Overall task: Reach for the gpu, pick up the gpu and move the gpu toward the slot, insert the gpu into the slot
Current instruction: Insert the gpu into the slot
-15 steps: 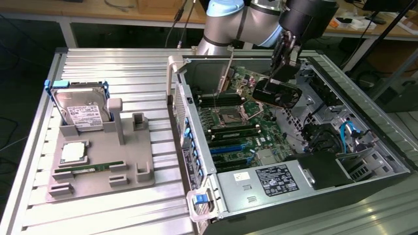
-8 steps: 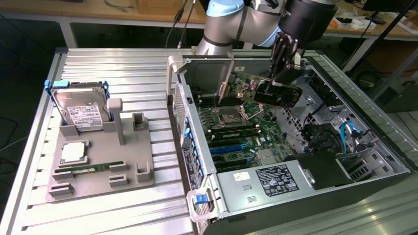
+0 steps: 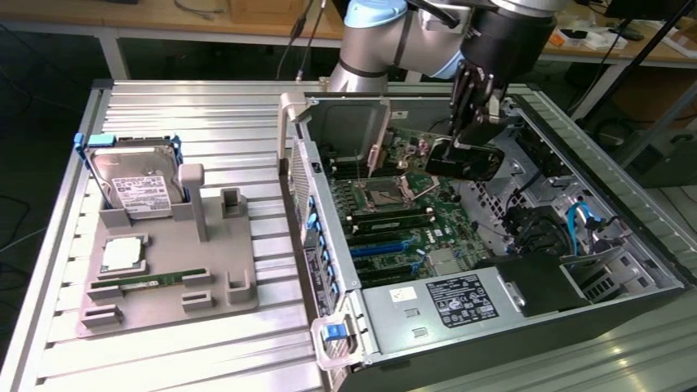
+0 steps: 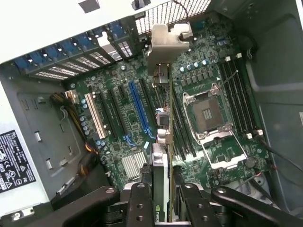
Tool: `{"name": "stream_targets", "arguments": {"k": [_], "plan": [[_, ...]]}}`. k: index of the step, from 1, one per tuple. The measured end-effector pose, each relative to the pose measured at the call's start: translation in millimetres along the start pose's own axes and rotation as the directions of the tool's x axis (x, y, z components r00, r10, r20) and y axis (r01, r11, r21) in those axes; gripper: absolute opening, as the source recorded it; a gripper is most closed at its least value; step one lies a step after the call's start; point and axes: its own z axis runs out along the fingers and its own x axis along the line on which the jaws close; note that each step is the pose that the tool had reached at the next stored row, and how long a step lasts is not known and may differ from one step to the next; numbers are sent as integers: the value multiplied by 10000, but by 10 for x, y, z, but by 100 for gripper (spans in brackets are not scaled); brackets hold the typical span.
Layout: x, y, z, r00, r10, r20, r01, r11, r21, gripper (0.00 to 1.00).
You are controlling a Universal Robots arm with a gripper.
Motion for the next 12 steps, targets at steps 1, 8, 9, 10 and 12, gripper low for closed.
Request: {"name": "stream_targets", "arguments": {"k": [1, 8, 9, 10, 12], "plan": [[-3, 9, 20, 10000, -30, 2, 30, 10000, 1, 27], [-7, 13, 109, 9930, -1181, 41, 1181, 9930, 41, 27], [-7, 14, 123, 9906, -1364, 46, 1364, 9906, 48, 27], [-8, 14, 136, 9879, -1547, 50, 1547, 9879, 55, 27], [-9, 15, 165, 9816, -1907, 59, 1906, 9816, 68, 27]]}}
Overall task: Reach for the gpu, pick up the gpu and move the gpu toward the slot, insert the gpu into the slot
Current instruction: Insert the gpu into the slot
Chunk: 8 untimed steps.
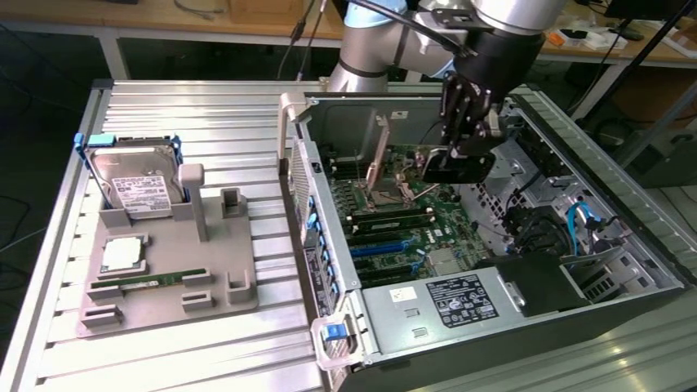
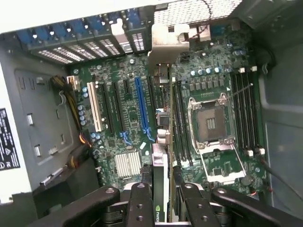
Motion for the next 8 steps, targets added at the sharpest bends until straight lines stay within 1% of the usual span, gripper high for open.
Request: {"name": "stream_targets", "arguments": {"k": [3, 6, 8], "plan": [[-1, 1, 47, 9983, -588, 18, 588, 9983, 19, 27], [-3, 3, 96, 9934, -1150, 34, 1150, 9934, 37, 27], [-3, 10, 134, 9902, -1400, 39, 1399, 9902, 45, 27]]}}
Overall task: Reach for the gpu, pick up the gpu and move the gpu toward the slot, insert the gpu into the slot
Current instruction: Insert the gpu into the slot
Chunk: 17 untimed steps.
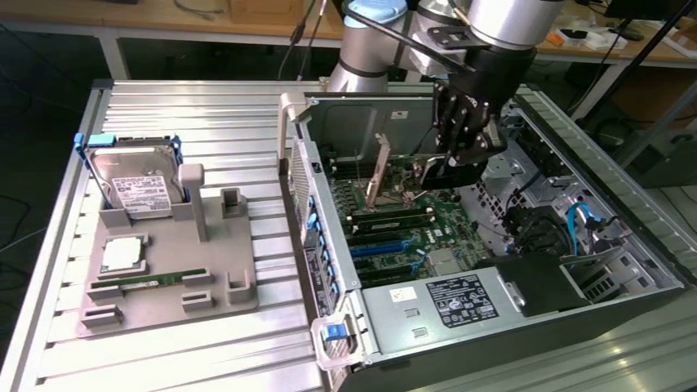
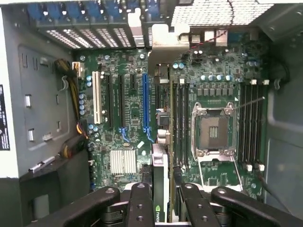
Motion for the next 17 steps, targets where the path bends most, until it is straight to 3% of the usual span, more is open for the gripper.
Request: {"name": "stream_targets", "arguments": {"k": [5, 9, 17], "plan": [[-4, 121, 105, 10000, -49, 4, 49, 10000, 2, 27], [-5, 140, 217, 10000, -46, 2, 46, 10000, -33, 27], [48, 146, 365, 10000, -48, 0, 48, 10000, -36, 27]]}}
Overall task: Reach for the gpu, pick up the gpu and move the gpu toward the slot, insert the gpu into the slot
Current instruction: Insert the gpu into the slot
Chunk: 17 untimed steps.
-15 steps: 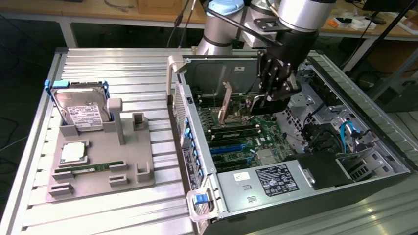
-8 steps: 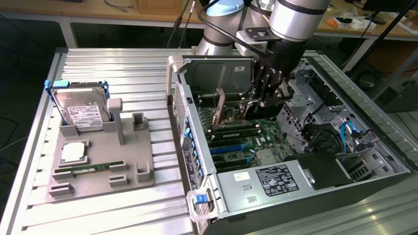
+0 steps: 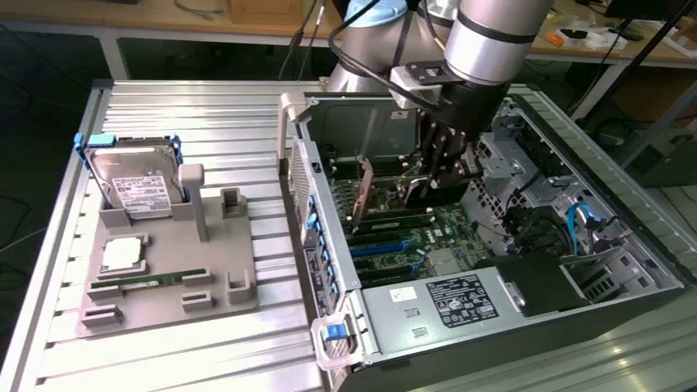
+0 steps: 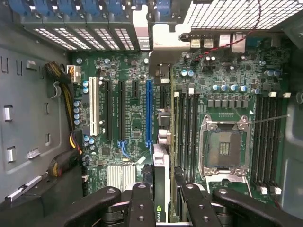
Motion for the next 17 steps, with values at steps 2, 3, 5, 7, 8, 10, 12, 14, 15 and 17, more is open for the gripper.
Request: {"name": "stream_targets", "arguments": {"k": [2, 3, 5, 7, 8, 10, 12, 14, 15, 17], "plan": [[31, 2, 40, 10000, 0, 2, 0, 10000, 0, 27], [51, 2, 56, 10000, 0, 3, 0, 10000, 0, 27], [106, 3, 78, 10000, 1, 1, -1, 10000, 0, 27], [158, 4, 93, 10000, 2, 2, -2, 10000, 0, 27], [186, 5, 105, 10000, 7, 3, -7, 10000, 0, 27], [205, 6, 132, 10000, 60, 3, -60, 10000, -1, 27], [212, 7, 161, 9999, 165, -2, -165, 9999, -5, 27], [213, 8, 201, 9995, 304, -6, -304, 9995, -9, 27], [214, 9, 218, 9993, 366, -7, -366, 9993, -10, 27], [216, 24, 236, 9991, 431, -10, -431, 9991, -13, 27]]}}
